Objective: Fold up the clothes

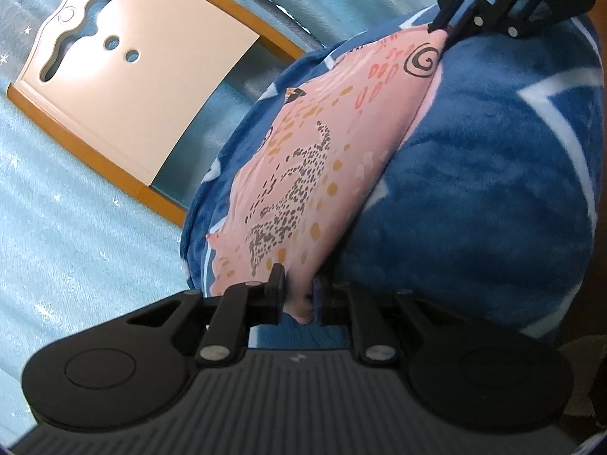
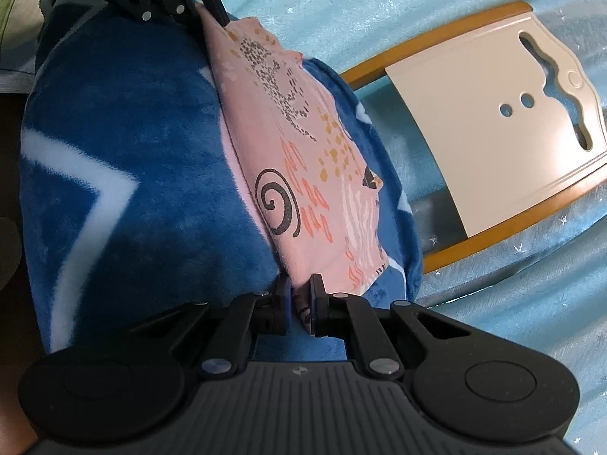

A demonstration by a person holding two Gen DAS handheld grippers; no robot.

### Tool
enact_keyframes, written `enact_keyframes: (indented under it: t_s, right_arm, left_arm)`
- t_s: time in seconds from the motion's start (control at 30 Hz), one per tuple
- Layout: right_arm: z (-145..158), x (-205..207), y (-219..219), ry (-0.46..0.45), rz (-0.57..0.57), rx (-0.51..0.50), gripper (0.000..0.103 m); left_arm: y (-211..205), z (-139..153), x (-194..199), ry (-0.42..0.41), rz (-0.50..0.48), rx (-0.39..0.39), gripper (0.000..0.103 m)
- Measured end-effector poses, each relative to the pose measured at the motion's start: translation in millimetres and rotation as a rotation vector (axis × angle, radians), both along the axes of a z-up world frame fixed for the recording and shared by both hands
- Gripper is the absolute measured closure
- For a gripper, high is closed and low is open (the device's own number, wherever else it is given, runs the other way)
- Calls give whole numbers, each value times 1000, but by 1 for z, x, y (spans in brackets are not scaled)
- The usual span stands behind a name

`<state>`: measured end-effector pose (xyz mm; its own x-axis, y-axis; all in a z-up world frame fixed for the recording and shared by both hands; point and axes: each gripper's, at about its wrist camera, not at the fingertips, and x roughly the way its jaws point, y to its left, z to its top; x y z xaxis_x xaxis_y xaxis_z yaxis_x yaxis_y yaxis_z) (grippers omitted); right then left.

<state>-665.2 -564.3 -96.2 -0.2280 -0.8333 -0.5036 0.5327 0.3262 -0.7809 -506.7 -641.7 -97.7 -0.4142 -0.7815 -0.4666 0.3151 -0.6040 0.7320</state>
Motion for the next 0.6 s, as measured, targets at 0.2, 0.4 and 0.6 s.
enact_keyframes:
  t_s: [0.2, 0.4, 0.6]
  right_arm:
    - [0, -2, 7, 4, -28, 13, 95]
    - [5, -13, 26, -119, -138, 17, 99]
    - [26, -25, 33, -416, -361, -56, 75]
  left_arm:
    - [2, 6, 14, 22, 54, 43, 86]
    - [0, 18, 31, 133, 177, 165, 84]
    - [0, 37, 38, 295, 310, 286, 58]
